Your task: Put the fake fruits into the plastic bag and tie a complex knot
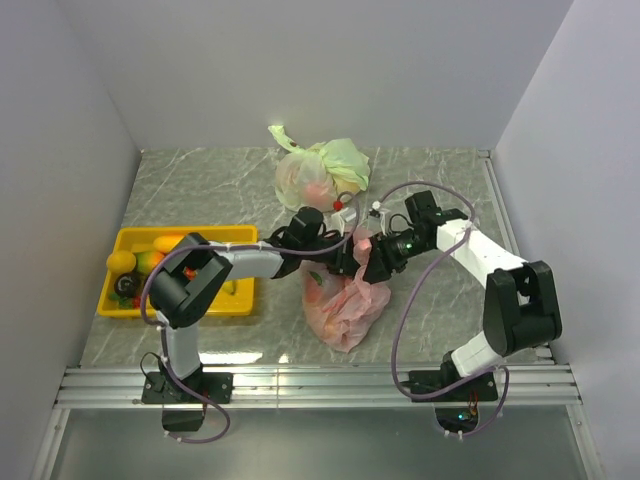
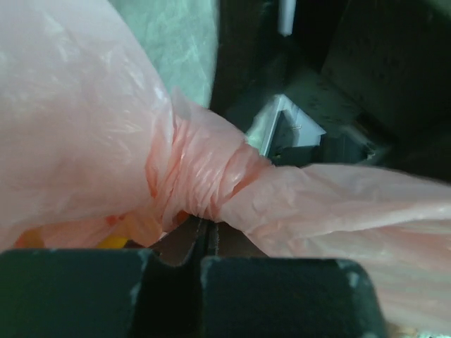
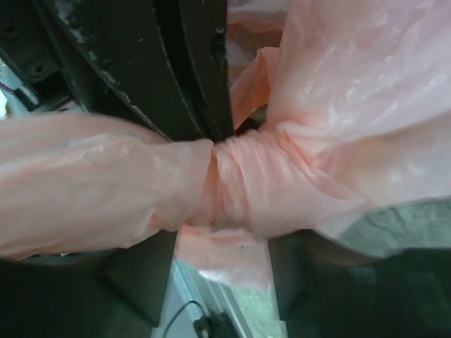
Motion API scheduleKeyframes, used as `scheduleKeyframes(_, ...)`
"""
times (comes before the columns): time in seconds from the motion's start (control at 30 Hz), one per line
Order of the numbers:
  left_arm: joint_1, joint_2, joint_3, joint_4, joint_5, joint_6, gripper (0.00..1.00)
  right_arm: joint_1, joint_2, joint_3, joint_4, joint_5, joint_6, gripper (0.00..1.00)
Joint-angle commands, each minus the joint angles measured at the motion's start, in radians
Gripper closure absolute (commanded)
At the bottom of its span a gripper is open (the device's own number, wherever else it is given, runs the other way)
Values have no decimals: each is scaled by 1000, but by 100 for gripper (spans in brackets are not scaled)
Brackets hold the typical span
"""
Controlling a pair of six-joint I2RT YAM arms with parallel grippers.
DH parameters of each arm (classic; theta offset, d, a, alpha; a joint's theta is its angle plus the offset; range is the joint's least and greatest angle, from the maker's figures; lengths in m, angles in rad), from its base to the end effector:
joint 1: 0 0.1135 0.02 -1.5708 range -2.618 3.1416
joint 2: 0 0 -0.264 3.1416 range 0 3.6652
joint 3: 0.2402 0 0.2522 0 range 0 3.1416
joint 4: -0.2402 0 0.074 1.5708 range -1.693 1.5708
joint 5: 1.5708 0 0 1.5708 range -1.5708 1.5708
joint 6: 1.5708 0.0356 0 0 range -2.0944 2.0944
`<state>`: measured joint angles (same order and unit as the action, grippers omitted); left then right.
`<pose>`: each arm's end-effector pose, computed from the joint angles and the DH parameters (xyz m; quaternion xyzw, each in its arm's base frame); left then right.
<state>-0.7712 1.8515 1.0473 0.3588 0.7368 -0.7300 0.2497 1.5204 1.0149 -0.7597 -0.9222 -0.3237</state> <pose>0.2679 -0.2938 0.1891 0.2083 0.7849 -0.5622 0.1562 0.2632 0.0964 0.2200 -0.3153 0.8299 0.4344 0.1525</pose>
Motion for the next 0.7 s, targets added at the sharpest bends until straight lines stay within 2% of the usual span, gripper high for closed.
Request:
scheduleKeyframes(0.0, 4, 24, -19, 397, 191, -182, 100, 20, 15, 16, 114, -55, 55, 30)
scheduleKeyframes(0.07, 7, 29, -38, 484, 239, -259, 100, 20, 17, 20, 149, -82, 75, 26)
scheduleKeyframes(0.13, 12, 28, -62, 642, 292, -339, 100, 25, 33, 34, 157, -96, 77, 24)
scheduleKeyframes(0.2, 19, 9, -85, 689, 314, -353, 100, 26, 47, 57, 158, -101, 71, 23)
scheduleKeyframes(0.3, 26, -21, -99, 692, 335, -339, 100, 25, 81, 94, 142, -130, 38, 21)
scheduleKeyframes(0.5, 20, -40, -93, 715, 354, -322, 100, 77, 107, 136, 206, -165, 89, 20)
scheduleKeyframes(0.67, 23, 0, -23, 596, 335, -270, 100, 118, 121, 163, 234, -202, 100, 17)
